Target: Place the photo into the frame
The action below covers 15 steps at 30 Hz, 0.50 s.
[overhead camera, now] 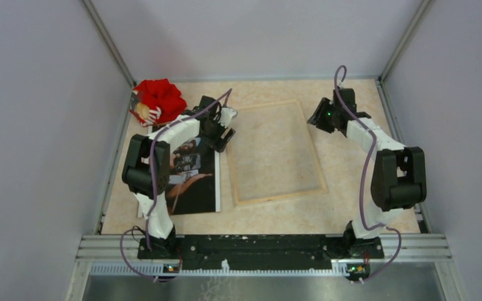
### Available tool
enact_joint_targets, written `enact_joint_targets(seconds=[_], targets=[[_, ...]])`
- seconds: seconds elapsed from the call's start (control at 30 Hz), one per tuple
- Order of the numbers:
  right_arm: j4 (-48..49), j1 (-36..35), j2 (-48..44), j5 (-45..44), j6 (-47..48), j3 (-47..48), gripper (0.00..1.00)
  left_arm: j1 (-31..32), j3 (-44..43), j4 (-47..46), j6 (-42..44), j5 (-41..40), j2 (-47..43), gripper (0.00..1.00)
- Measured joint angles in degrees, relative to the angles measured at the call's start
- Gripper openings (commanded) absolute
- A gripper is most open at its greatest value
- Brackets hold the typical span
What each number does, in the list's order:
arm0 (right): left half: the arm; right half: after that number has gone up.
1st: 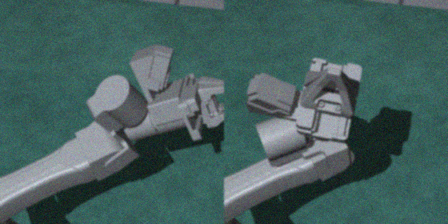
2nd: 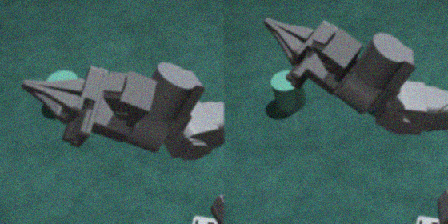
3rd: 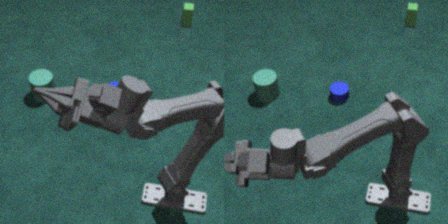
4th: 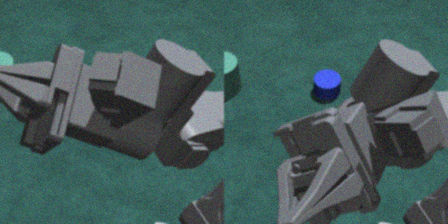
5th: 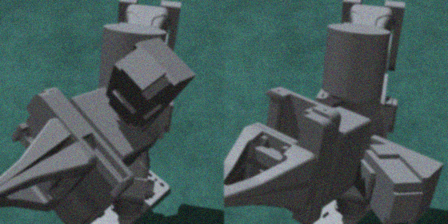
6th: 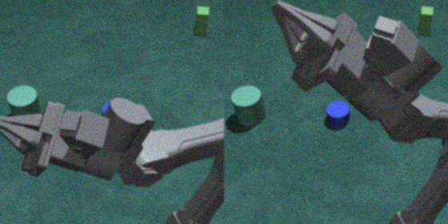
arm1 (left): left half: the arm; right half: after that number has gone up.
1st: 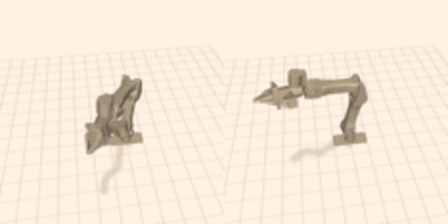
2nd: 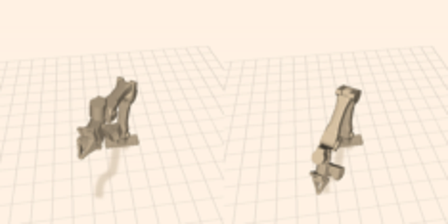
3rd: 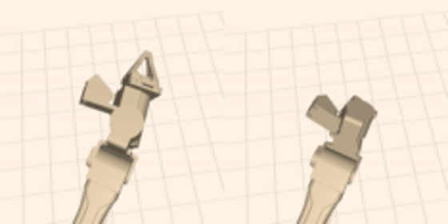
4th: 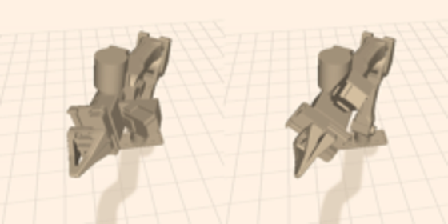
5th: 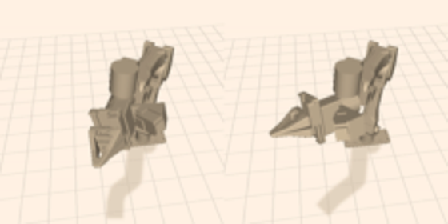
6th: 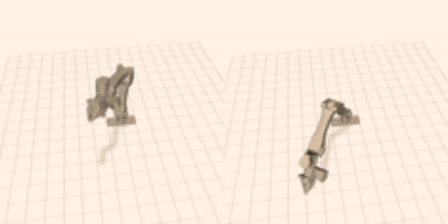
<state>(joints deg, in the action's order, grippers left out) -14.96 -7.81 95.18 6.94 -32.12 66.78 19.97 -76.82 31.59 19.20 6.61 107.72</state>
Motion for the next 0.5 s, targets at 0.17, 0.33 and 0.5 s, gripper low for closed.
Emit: enact_joint_targets(seconds=[0.17,0.33,0.5], targets=[[0.09,1.25,1.31,0.7,0.57,-2.34,0.44,-0.09,0.0,0.2,0.0,0.02,-0.02,0.84],[0.0,1.36,4.07,2.23,0.57,-3.43,0.44,-0.09,0.0,0.57,0.0,0.02,-0.02,0.84],[0.28,1.38,4.66,3.1,0.55,-4.17,0.44,-0.09,0.0,0.59,-0.02,0.02,-0.02,0.84]])
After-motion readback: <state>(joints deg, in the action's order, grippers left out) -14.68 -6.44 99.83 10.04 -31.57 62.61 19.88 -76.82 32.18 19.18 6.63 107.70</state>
